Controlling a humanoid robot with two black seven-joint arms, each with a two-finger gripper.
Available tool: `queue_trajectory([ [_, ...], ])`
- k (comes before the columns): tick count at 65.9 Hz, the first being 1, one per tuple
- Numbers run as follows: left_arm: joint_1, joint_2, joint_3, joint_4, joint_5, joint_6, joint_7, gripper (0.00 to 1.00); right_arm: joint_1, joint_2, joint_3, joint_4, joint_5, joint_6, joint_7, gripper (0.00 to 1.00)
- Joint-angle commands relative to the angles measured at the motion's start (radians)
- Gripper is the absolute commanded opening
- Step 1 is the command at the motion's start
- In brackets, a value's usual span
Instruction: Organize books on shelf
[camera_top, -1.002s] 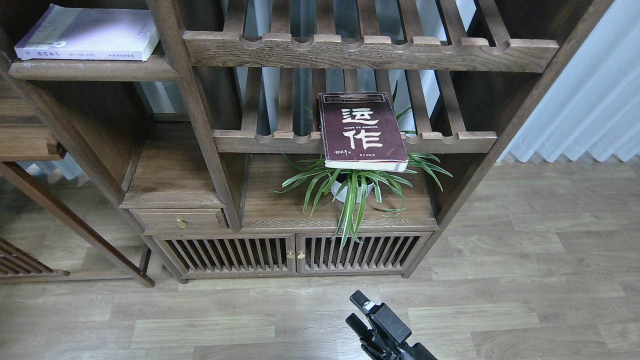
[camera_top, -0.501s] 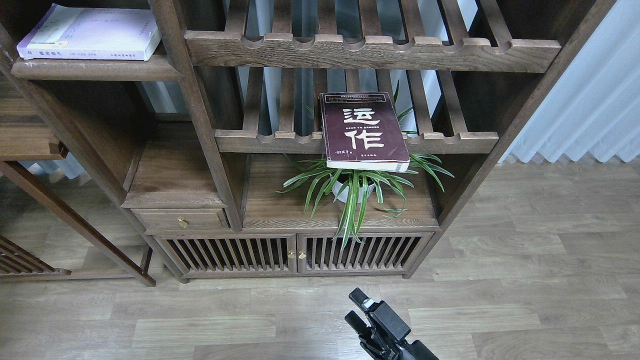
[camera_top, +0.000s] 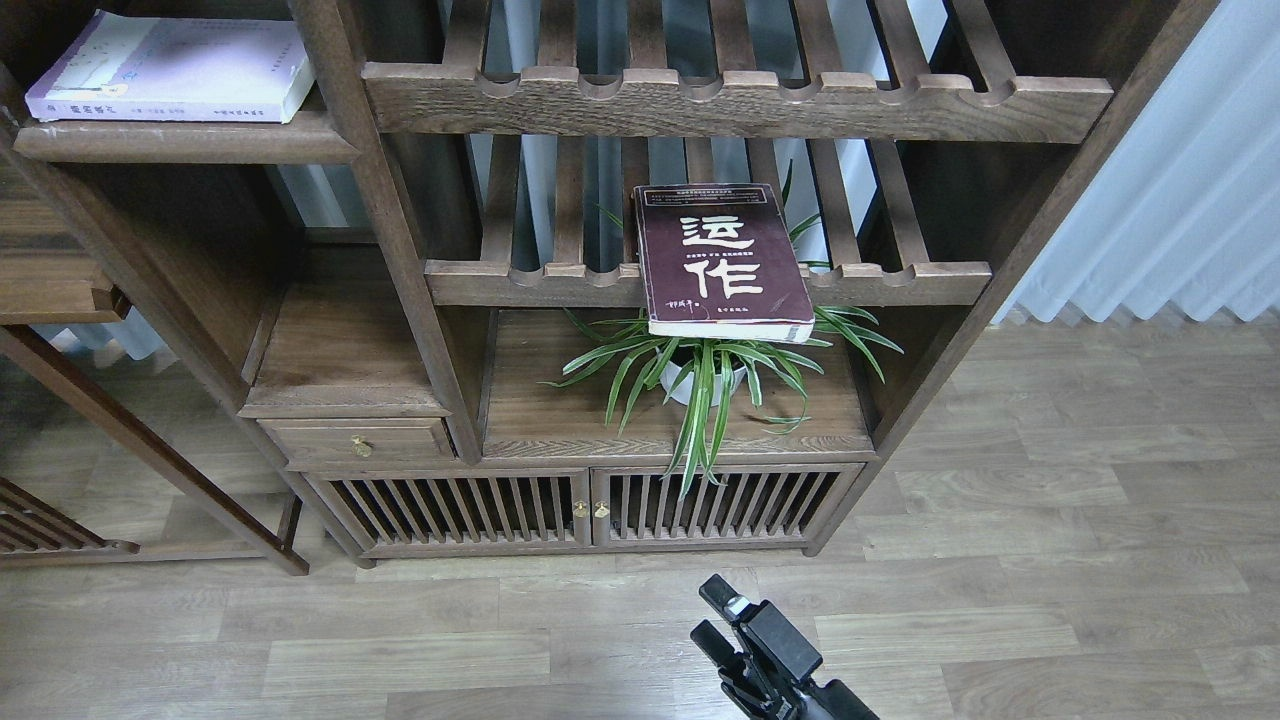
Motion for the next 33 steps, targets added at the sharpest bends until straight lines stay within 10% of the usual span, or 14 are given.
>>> queue_trajectory([
  [1,0.036,0.000,0.006,-0.005,-0.035,0.000,0.000,0.33,0.000,0.000,0.000,0.000,0.000,0.000,0.000,0.99],
  [12,0.093,0.004,0.003,-0.031,-0.115,0.000,0.000,0.53,0.000,0.000,0.000,0.000,0.000,0.000,0.000,0.99],
  [33,0.185,0.090,-0.009,-0.152,-0.162,0.000,0.000,0.54,0.000,0.000,0.000,0.000,0.000,0.000,0.000,0.99],
])
